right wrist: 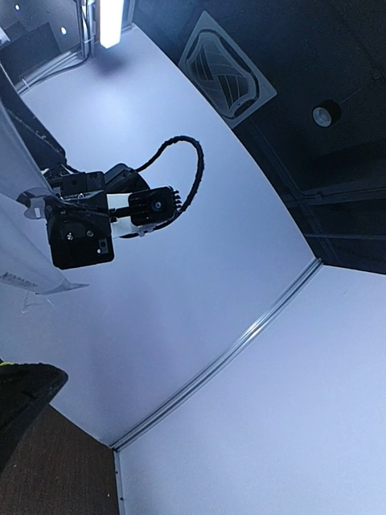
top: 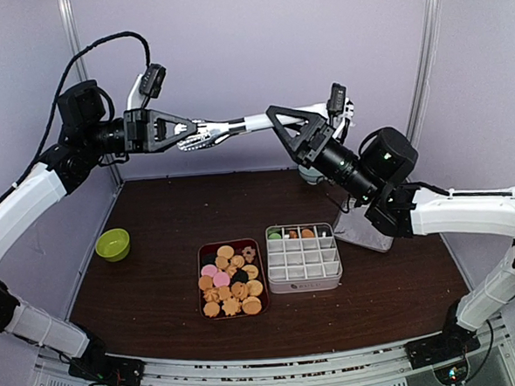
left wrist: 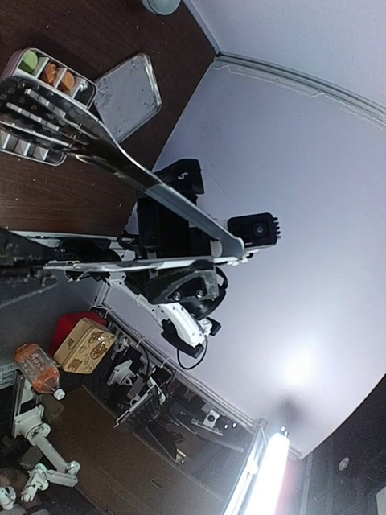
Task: Pack the cookies
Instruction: Pass from the left arm to the right
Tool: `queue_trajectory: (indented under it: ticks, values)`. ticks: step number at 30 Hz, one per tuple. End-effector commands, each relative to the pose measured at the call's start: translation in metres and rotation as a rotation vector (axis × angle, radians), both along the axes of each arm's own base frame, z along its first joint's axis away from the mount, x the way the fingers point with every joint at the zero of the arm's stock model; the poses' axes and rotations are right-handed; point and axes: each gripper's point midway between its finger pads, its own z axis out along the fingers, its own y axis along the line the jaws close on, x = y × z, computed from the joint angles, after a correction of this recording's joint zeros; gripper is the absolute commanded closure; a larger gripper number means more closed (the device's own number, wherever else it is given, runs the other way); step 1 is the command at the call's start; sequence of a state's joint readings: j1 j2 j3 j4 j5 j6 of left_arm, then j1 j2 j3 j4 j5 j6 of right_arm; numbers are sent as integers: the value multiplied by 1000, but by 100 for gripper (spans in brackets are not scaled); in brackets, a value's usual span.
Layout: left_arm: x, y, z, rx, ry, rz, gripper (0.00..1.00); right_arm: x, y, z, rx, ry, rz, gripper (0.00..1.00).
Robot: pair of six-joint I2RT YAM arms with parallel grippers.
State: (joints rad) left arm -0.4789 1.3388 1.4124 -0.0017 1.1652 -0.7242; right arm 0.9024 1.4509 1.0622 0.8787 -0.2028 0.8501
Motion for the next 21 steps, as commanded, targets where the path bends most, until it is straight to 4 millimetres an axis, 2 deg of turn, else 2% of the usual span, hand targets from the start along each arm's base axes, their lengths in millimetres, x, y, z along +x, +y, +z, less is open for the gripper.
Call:
queue_trajectory:
  ticks: [1,6,13,16,21]
  values:
    - [-12,2,15,-36,-91,-24,100,-9,12,7,36,-21,101,19]
    - [-10,1,10,-24,-77,-28,100,-14,20,9,21,-43,149,27]
    - [-13,2,-3,6,-66,-30,100,-19,16,14,-22,-65,157,39]
    - [-10,4,-14,54,-73,-16,92,-18,13,11,-56,-56,138,41]
    - [5,15,-49,201,-81,49,74,-12,13,-14,-176,-1,82,47]
